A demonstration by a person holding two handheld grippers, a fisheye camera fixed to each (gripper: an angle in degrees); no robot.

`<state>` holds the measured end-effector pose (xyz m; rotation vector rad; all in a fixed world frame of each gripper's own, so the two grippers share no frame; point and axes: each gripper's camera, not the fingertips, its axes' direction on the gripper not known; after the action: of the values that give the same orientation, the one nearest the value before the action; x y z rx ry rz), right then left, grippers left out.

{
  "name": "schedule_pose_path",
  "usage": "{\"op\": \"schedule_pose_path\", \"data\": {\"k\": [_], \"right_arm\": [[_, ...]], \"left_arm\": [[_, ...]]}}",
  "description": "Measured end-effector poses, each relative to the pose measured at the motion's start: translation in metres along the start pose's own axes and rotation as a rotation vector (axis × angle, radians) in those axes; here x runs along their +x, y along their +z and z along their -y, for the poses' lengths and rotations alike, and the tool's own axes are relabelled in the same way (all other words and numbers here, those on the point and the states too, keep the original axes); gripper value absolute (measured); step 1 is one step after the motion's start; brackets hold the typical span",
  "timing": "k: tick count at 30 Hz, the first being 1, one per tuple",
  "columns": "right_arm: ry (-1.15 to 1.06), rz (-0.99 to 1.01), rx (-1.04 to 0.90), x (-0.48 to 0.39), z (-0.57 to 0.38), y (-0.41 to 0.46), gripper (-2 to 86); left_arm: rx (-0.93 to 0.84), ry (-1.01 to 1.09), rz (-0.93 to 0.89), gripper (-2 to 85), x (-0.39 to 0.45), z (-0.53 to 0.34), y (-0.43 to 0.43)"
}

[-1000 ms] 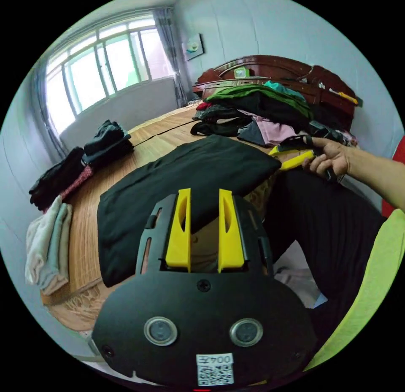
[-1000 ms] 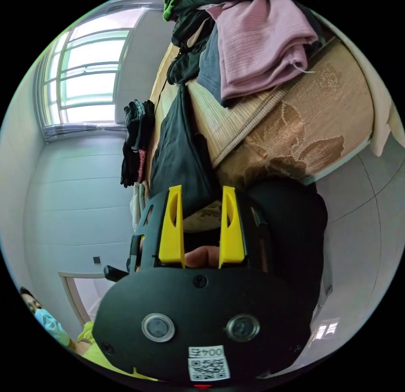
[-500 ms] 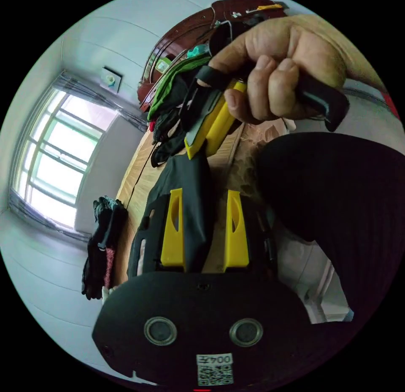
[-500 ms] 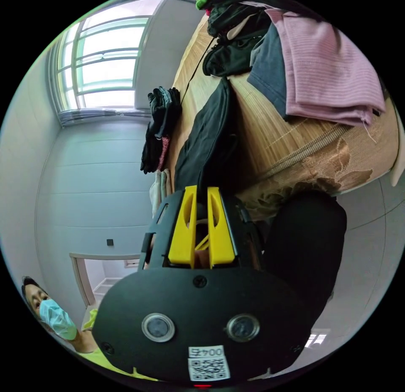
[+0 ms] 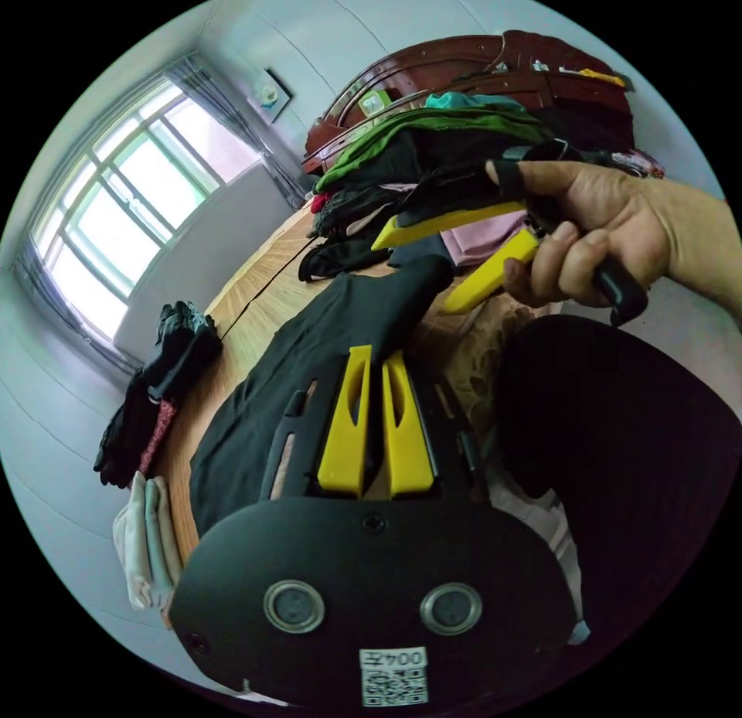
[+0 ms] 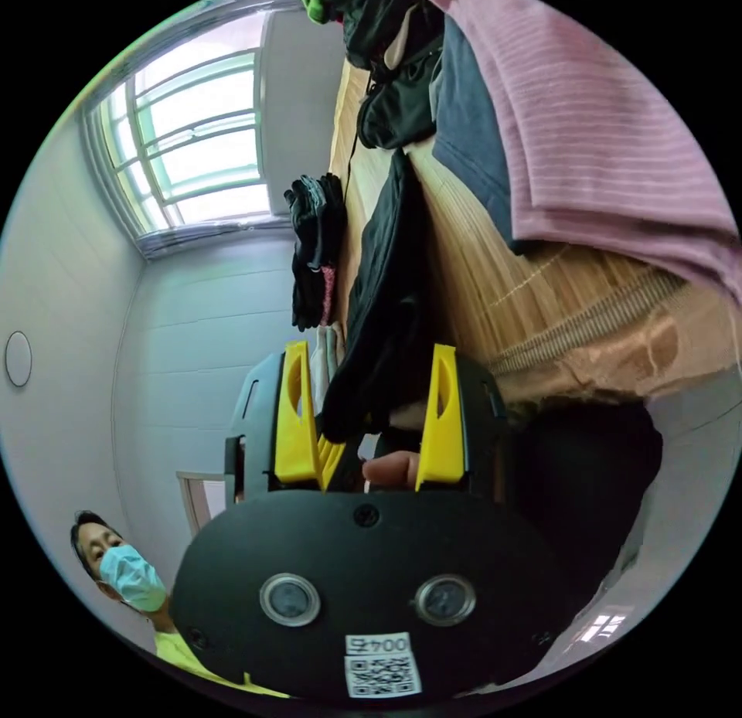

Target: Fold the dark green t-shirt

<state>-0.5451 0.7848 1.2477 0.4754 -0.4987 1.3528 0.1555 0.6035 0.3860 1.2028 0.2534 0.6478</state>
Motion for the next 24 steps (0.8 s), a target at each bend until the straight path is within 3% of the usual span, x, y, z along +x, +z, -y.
{"op": "schedule_pose_path", "data": {"k": [4,9,13,15,19,24], "right_arm": [[0.006,-0.010,-0.060,-0.002,0.033,0.027,18.1],[-0.076,-0.154,-0.130,-0.018,0.060,0.060,6.2],[-0.115,-0.155,-0.106,-0.031,0.063,0.063,5.3],[-0.126,-0.154,-0.103,-0.038,0.065,0.066,5.2],[-0.125,-0.141,-0.094,-0.051,0.068,0.069,5.0],[-0.149,-0.167,-0.093,-0.087,0.074,0.079,4.8]], "left_arm": [[-0.004,0.024,0.001,2.5,0.007,-0.002,0.003],[0.000,0.025,-0.077,4.7,0.000,-0.007,0.001],[0.105,-0.027,-0.171,4.0,-0.032,-0.036,-0.035],[0.150,-0.136,-0.077,2.5,-0.058,-0.062,-0.042],[-0.034,-0.405,0.119,1.0,-0.128,-0.109,0.003],[-0.146,-0.437,0.123,0.6,-0.139,-0.129,0.055]]}}
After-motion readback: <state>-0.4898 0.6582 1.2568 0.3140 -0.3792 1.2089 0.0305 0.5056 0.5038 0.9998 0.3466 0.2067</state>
